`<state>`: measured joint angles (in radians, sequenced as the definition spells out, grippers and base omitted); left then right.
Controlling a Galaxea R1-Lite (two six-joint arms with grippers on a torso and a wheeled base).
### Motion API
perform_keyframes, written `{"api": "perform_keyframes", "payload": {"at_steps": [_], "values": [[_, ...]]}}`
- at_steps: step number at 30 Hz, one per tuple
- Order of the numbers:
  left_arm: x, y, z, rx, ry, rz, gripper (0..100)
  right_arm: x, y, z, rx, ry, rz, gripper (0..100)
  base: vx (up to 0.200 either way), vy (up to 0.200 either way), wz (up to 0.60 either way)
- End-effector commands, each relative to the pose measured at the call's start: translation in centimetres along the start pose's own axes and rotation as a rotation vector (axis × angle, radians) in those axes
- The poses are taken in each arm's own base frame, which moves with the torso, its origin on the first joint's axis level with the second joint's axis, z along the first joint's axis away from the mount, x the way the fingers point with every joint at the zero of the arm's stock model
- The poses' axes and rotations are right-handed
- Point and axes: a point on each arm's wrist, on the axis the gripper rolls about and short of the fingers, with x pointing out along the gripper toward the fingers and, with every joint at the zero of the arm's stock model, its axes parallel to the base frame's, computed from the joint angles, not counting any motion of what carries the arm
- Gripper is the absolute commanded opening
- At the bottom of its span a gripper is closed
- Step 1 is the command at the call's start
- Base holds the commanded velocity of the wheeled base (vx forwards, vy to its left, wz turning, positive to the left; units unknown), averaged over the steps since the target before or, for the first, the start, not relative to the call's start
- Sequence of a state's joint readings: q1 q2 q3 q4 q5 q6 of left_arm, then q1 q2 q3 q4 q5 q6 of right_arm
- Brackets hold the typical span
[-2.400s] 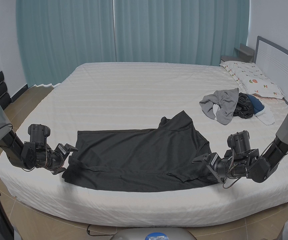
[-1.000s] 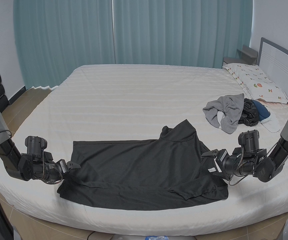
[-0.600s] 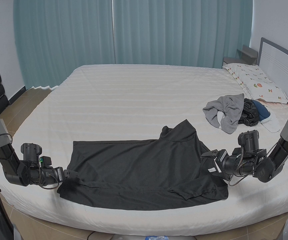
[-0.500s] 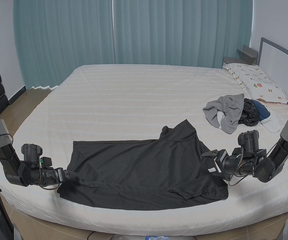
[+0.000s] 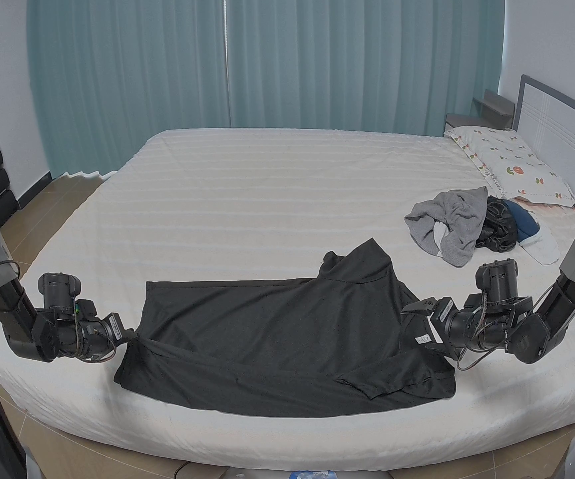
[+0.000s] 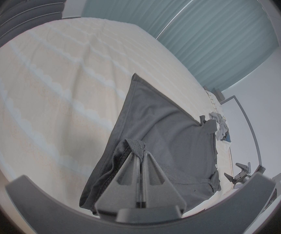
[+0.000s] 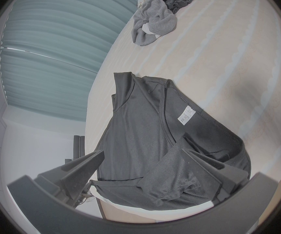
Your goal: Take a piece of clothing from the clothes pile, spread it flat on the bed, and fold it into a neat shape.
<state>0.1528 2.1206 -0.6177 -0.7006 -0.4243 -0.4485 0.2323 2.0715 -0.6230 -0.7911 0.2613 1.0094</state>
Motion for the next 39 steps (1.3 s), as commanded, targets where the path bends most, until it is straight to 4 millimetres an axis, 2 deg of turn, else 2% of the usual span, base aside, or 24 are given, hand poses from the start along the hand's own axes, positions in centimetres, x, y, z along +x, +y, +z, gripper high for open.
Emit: {"api": "perform_keyframes", "payload": {"at_steps": [1, 4, 10, 14, 15, 19, 20, 26, 29, 30, 34, 39], "values": [[-0.4, -0.4, 0.4, 0.004, -0.011, -0.004, 0, 0.0, 0.0, 0.0, -0.001, -0.001, -0.001, 100, 0.0, 0.0, 0.0], [-0.8, -0.6, 0.5, -0.011, 0.013, 0.009, 0, 0.0, -0.1, 0.2, 0.002, -0.006, -0.002, 100, 0.0, 0.0, 0.0], [-2.9, -2.0, 1.5, -0.046, 0.074, 0.025, 0, -0.1, -0.2, 0.2, -0.003, -0.005, -0.004, 100, 0.0, 0.0, 0.0], [-2.9, -2.1, 1.6, -0.054, 0.094, 0.032, 0, 0.0, -0.2, 0.2, -0.003, -0.005, -0.004, 100, 0.0, 0.0, 0.0], [-2.7, -2.0, 1.7, -0.059, 0.096, 0.03, 100, 0.0, -0.2, 0.2, -0.003, -0.005, -0.004, 100, 0.0, 0.0, 0.0], [-2.3, -2.2, 2.2, -0.11, 0.097, 0.001, 100, 0.0, -0.2, 0.2, -0.003, -0.005, -0.004, 100, 0.0, 0.0, 0.0], [-1.5, -2.0, 2.4, -0.171, 0.124, -0.036, 100, 0.0, -0.2, 0.3, -0.003, -0.005, -0.004, 100, 0.0, 0.0, 0.0], [-0.7, -1.3, 2.1, -0.198, 0.165, -0.06, 100, 0.3, -0.5, 0.3, 0.0, -0.002, -0.014, 100, 0.0, 0.0, 0.0], [-0.9, -0.9, 1.9, -0.185, 0.182, -0.085, 100, 0.3, -0.5, 0.3, -0.004, -0.002, -0.014, 100, 0.0, 0.0, 0.0], [-0.8, -0.1, 1.6, -0.118, 0.192, -0.09, 100, 0.3, -0.5, 0.2, -0.004, -0.001, -0.013, 100, 0.0, 0.0, 0.0], [-0.2, 0.8, 0.7, -0.028, 0.226, -0.094, 100, 0.3, -0.5, 0.3, -0.003, -0.002, -0.014, 100, 0.0, 0.0, 0.0], [0.1, 1.0, 0.5, 0.018, 0.224, -0.1, 100, 0.3, -0.5, 0.3, -0.003, -0.003, -0.012, 100, 0.0, 0.0, 0.0]]}}
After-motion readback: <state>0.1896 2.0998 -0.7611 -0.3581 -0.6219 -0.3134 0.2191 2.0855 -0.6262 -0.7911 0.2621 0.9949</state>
